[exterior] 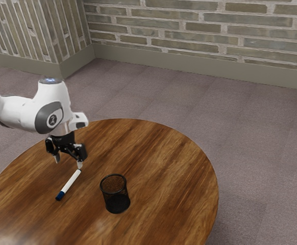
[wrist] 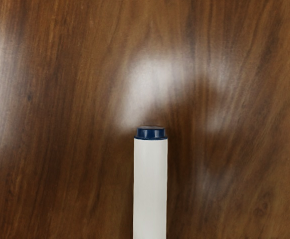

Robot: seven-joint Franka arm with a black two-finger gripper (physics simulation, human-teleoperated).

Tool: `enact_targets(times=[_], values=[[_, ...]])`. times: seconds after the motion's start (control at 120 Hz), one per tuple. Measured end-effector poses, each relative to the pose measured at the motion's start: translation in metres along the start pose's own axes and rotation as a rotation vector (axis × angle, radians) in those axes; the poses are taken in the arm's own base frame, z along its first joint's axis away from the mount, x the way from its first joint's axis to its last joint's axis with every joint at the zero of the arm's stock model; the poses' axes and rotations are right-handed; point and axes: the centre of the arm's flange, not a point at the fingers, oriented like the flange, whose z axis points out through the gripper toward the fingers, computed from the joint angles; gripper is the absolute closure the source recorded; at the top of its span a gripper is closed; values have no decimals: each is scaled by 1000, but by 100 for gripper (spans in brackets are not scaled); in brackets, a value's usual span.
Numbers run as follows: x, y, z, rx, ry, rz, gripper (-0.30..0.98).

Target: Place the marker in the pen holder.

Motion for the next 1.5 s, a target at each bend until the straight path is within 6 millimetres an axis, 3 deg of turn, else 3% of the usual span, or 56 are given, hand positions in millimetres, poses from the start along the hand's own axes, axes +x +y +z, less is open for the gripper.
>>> enact_targets(times=[0.167, 0.325, 0.517, 0.875, 1.167, 1.35, 1.417, 1.5], values=[[-20, -3, 14, -14, 44, 30, 0], [-19, -1, 43, -5, 45, 68, 0], [-14, -2, 61, 2, 45, 96, 3], [-12, -1, 58, 2, 63, 128, 48], [-13, -1, 64, 5, 54, 141, 63], [-11, 0, 47, 4, 87, 146, 69], [-7, 7, 16, -2, 148, 158, 71], [2, 38, -28, -11, 247, 212, 72]])
